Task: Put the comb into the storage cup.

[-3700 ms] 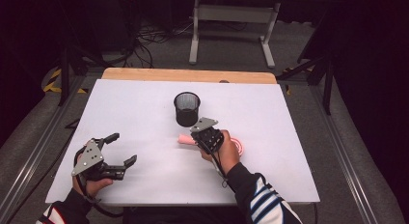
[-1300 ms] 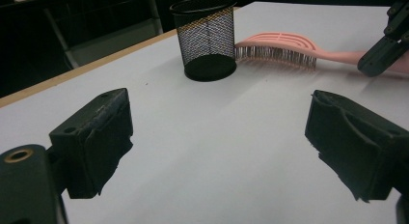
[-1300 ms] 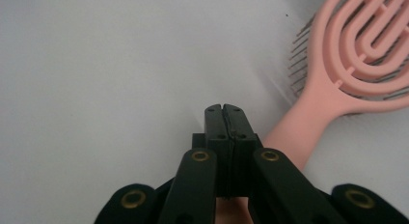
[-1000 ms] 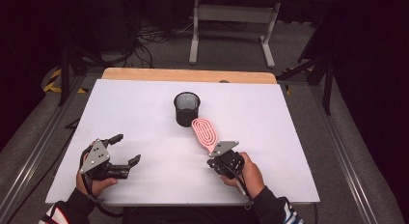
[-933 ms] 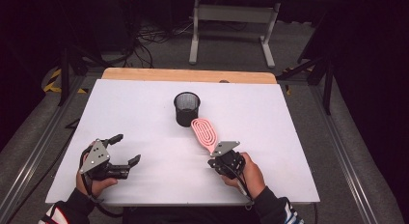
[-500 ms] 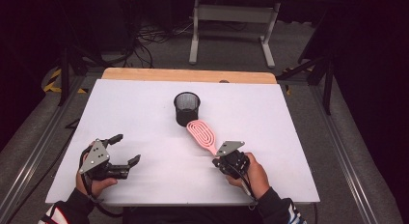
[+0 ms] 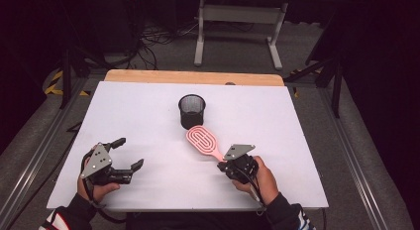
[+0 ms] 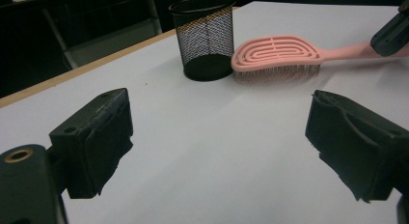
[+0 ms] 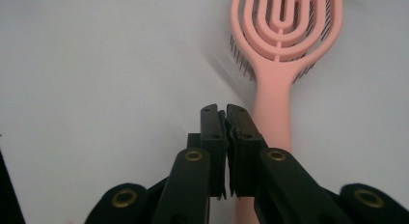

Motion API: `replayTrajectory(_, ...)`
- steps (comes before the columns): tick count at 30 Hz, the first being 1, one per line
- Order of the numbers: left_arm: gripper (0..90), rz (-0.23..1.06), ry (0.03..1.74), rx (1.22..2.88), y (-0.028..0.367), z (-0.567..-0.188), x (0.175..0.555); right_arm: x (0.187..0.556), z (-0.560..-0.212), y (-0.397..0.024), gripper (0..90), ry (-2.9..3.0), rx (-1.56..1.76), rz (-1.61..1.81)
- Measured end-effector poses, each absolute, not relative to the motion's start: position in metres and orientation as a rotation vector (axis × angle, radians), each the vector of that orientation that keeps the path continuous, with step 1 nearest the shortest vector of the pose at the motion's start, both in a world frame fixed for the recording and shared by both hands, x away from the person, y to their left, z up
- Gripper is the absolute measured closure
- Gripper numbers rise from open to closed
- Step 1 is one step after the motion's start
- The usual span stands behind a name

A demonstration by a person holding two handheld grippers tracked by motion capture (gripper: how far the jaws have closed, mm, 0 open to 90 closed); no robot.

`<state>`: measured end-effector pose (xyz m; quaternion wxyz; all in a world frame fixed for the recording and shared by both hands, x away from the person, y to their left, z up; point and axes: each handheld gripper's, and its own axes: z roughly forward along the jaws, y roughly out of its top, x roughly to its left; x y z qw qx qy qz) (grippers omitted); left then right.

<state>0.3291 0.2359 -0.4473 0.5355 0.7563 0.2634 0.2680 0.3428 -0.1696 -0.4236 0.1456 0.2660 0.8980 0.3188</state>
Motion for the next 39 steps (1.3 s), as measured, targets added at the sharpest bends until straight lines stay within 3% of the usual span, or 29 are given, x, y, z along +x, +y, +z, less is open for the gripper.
replayTrajectory(5,10.4,0.641,0.625,1.800,0.236,-0.447,0.329,0.342,-0.412,-0.174,78.5,2.543,0.780,0.967)
replayTrajectory(9,10.3,0.638,0.625,1.807,0.235,-0.448,0.329,0.346,-0.407,-0.177,66.4,2.499,0.814,0.962)
replayTrajectory(18,10.3,0.631,0.620,1.820,0.234,-0.449,0.331,0.366,-0.403,-0.177,23.6,2.469,0.929,0.893)
replayTrajectory(23,10.2,0.627,0.616,1.828,0.232,-0.450,0.331,0.378,-0.412,-0.170,10.5,2.538,0.956,0.803)
replayTrajectory(31,10.1,0.617,0.619,1.832,0.232,-0.451,0.332,0.396,-0.426,-0.149,9.5,2.627,0.939,0.707)
replayTrajectory(39,10.1,0.617,0.616,1.833,0.233,-0.451,0.332,0.405,-0.432,-0.140,28.5,2.695,0.919,0.623)
